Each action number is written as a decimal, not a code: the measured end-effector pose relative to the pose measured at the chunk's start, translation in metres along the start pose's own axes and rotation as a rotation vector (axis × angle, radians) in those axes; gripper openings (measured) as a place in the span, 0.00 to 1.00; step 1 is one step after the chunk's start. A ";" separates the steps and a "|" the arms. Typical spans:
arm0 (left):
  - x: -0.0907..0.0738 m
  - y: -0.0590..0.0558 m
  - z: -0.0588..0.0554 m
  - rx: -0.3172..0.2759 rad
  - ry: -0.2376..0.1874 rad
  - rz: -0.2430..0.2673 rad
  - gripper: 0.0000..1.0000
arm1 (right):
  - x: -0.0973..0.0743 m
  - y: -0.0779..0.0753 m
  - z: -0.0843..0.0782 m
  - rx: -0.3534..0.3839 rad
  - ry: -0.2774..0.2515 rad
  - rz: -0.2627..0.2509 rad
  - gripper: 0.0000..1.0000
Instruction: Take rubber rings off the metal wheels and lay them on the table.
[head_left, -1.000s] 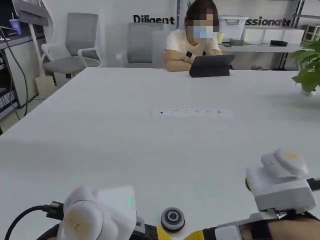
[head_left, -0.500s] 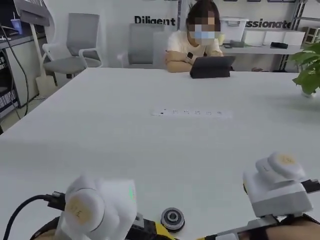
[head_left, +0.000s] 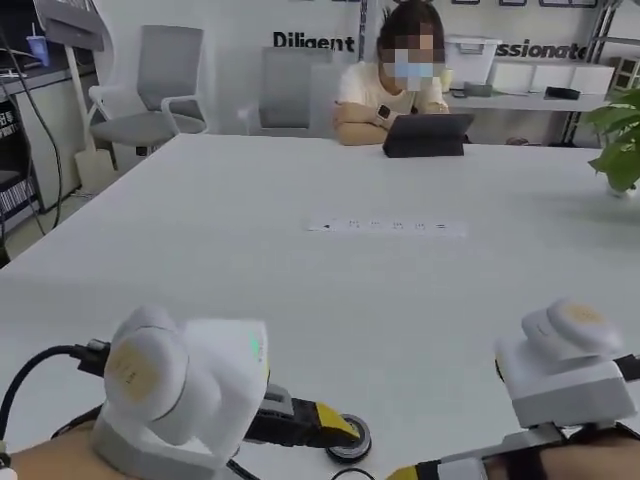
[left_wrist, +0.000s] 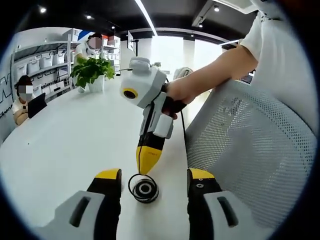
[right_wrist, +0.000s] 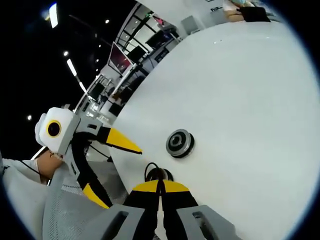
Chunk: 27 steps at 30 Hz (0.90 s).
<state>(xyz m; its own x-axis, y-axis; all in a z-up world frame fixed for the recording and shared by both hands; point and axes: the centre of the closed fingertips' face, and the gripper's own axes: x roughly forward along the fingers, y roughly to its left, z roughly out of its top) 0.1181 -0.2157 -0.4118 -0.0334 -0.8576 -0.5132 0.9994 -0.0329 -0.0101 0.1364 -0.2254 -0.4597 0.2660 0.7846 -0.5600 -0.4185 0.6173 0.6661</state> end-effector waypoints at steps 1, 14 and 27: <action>-0.003 0.001 0.002 0.008 -0.002 0.004 0.52 | -0.001 -0.001 0.000 0.001 -0.002 -0.001 0.00; -0.048 0.007 0.017 -0.004 -0.029 0.042 0.74 | -0.010 0.002 0.011 -0.009 -0.046 -0.002 0.00; -0.107 0.010 0.007 -0.087 -0.089 0.184 0.91 | -0.018 0.007 0.024 -0.023 -0.098 0.001 0.00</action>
<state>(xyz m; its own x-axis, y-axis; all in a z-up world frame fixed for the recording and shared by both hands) 0.1312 -0.1278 -0.3506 0.1524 -0.8870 -0.4359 0.9856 0.1691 0.0006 0.1491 -0.2338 -0.4334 0.3490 0.7877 -0.5077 -0.4383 0.6161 0.6545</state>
